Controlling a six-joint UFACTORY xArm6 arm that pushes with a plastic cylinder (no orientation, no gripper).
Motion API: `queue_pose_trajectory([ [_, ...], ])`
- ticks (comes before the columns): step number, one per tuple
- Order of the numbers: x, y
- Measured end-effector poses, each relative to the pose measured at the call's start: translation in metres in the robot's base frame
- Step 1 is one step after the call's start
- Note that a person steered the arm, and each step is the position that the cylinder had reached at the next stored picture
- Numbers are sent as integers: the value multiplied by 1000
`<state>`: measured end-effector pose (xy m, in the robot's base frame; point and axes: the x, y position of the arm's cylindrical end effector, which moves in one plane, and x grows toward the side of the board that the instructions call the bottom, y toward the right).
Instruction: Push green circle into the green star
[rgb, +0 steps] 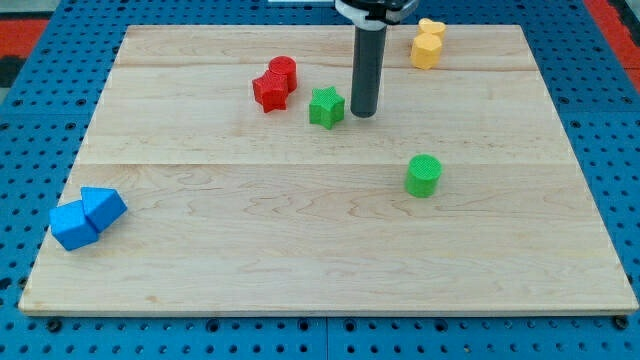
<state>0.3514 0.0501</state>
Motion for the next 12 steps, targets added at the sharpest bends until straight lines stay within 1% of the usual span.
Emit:
queue_pose_trajectory([
  [1,-7,-42],
  [2,10,-65],
  [3,37,-66],
  [4,44,41],
  [5,92,118],
  [6,136,96],
  [7,119,25],
  [8,75,-17],
  [9,69,-30],
  [10,58,4],
  [11,39,-16],
  [12,39,-34],
])
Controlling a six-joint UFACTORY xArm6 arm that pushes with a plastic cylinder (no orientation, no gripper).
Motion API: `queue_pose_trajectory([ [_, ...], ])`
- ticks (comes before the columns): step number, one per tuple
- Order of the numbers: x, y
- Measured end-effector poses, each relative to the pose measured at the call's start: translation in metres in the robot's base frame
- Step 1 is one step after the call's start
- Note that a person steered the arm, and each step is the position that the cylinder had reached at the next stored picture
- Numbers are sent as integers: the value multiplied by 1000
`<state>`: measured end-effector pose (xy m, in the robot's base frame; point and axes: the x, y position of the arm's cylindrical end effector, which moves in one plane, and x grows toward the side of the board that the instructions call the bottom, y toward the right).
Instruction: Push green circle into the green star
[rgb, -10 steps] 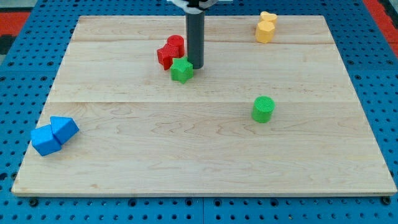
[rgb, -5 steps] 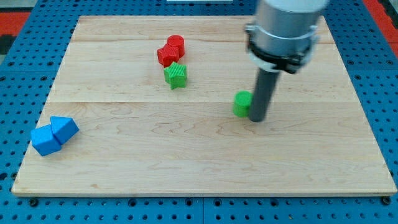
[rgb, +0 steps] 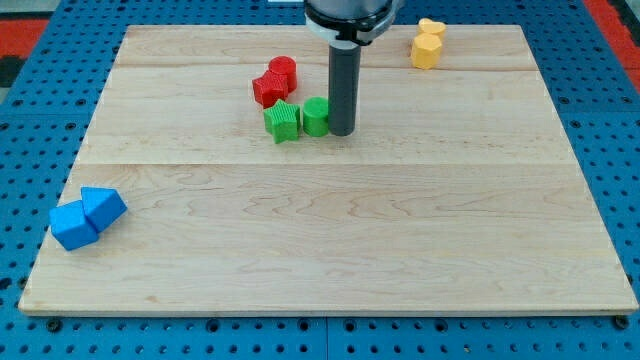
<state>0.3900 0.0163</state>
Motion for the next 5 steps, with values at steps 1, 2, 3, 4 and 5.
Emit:
queue_pose_trajectory([
  [1,0,-4],
  [2,0,-4],
  [3,1,1],
  [4,1,1],
  [5,7,-6],
])
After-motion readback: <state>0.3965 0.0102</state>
